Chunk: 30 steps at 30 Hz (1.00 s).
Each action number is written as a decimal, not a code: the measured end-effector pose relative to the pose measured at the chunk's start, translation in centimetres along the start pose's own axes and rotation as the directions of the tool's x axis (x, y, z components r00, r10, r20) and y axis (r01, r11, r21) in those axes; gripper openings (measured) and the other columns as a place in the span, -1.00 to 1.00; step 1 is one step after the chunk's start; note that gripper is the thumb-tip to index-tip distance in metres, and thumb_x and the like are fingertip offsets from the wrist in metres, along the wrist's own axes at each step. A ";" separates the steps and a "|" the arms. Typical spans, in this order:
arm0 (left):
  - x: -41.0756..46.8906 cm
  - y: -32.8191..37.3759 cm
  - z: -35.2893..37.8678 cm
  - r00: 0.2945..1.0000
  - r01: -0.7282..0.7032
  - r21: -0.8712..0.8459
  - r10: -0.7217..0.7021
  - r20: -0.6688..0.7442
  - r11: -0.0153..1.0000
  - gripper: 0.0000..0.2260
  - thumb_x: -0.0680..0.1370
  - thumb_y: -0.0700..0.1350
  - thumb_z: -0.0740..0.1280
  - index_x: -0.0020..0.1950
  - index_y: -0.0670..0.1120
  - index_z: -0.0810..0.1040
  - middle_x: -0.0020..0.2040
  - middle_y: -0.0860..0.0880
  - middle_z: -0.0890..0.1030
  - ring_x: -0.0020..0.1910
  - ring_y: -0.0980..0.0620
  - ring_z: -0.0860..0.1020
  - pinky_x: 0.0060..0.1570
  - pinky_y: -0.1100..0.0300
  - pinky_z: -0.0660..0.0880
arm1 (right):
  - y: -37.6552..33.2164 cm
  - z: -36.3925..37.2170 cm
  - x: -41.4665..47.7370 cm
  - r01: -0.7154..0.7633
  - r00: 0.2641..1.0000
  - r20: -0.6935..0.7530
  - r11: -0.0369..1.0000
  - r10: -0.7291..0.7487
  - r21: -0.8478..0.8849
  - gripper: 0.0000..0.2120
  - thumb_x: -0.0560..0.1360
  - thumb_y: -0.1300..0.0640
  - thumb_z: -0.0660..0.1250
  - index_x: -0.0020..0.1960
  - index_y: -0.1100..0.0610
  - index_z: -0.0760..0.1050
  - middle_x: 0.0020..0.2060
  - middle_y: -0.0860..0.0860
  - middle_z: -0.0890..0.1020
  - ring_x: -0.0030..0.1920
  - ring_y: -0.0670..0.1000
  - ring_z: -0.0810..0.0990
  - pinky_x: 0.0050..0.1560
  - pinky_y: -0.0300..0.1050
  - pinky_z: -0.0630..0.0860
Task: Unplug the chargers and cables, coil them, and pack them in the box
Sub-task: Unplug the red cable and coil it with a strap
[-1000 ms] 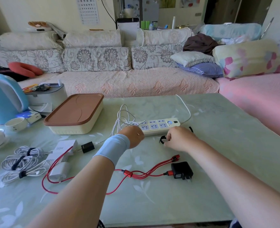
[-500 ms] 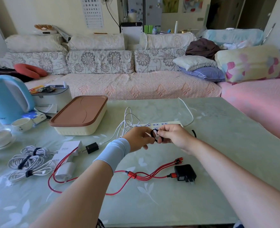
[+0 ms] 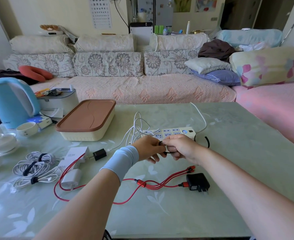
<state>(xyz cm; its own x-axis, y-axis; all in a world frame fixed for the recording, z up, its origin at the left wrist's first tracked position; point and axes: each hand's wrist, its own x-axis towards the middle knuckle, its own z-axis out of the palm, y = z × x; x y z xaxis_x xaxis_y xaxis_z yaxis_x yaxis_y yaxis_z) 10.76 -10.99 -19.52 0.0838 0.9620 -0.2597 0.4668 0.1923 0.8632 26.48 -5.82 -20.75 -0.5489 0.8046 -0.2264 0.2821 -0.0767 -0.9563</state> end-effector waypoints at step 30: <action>0.0 -2.2 -2.0 0.959 0.253 0.611 -0.113 -0.258 0.750 -0.63 0.54 0.14 0.30 0.29 0.02 0.45 0.12 -0.05 0.60 -0.11 -0.04 0.64 0.00 0.08 0.57 | 1.0 -1.4 -0.6 0.155 0.972 -0.016 0.687 -0.236 -0.710 -0.52 0.53 0.22 0.32 0.40 -0.12 0.43 0.26 -0.12 0.56 -0.01 -0.06 0.63 0.11 -0.23 0.45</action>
<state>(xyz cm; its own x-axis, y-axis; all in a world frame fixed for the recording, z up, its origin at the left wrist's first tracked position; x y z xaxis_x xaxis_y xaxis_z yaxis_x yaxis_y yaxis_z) 7.93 -10.99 -20.58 -0.2000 0.9512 -0.2352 0.9090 0.2697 0.3177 28.15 -5.58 -21.28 -0.5873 0.8093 0.0083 0.6677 0.4903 -0.5602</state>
